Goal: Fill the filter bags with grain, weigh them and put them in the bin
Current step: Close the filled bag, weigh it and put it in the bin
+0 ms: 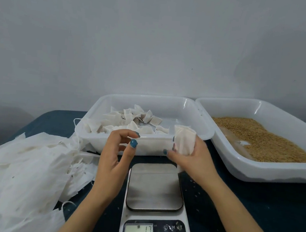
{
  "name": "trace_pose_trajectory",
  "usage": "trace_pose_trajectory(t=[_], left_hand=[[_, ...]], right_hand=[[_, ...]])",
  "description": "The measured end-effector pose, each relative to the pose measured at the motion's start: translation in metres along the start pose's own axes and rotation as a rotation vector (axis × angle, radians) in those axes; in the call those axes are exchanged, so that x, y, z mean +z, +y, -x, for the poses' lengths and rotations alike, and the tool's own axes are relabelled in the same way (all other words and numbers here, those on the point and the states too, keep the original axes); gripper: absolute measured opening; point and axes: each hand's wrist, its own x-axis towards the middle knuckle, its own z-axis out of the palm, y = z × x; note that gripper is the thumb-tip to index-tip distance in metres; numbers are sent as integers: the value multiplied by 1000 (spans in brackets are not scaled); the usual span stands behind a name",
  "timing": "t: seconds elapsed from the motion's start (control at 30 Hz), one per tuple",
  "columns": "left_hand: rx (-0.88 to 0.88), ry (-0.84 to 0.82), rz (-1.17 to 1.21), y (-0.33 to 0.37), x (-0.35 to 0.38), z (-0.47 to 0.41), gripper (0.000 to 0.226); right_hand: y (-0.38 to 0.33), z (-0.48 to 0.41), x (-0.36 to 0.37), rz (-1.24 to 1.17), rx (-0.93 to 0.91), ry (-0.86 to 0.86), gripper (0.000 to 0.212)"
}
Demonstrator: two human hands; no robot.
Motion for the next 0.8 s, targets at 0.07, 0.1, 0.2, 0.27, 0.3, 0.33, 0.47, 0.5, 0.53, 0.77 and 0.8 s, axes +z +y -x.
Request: trace_pose_trajectory(t=[0.07, 0.1, 0.2, 0.27, 0.3, 0.33, 0.47, 0.5, 0.53, 0.77, 0.8], left_hand=[[-25, -5, 1, -2, -1, 0, 22], [-36, -8, 3, -2, -1, 0, 22], [-45, -6, 7, -3, -1, -1, 21], [-51, -5, 1, -2, -2, -1, 20], [-55, -6, -2, -2, -2, -1, 20], [-59, -8, -5, -1, -2, -1, 19], [-80, -30, -12, -1, -1, -1, 20], [-88, -36, -10, -2, -1, -1, 21], [-94, -41, -9, -2, -2, -1, 22], [-85, -38, 1, -2, -4, -1, 20], [-81, -36, 1, -2, -4, -2, 20]], right_hand=[[-4, -13, -19, 114, -15, 118, 23], [-6, -19, -30, 170, -15, 177, 19], [-4, -40, -76, 413, 51, 256, 17], [3, -50, -109, 683, 203, 217, 19], [8, -54, -123, 798, 289, 195, 22], [13, -56, -134, 885, 354, 182, 25], [28, -56, -156, 1169, 444, 95, 36], [29, -55, -158, 1244, 470, 40, 36], [30, -55, -159, 1301, 506, -22, 34], [24, -60, -152, 1406, 594, -214, 29], [24, -60, -150, 1400, 589, -212, 30]])
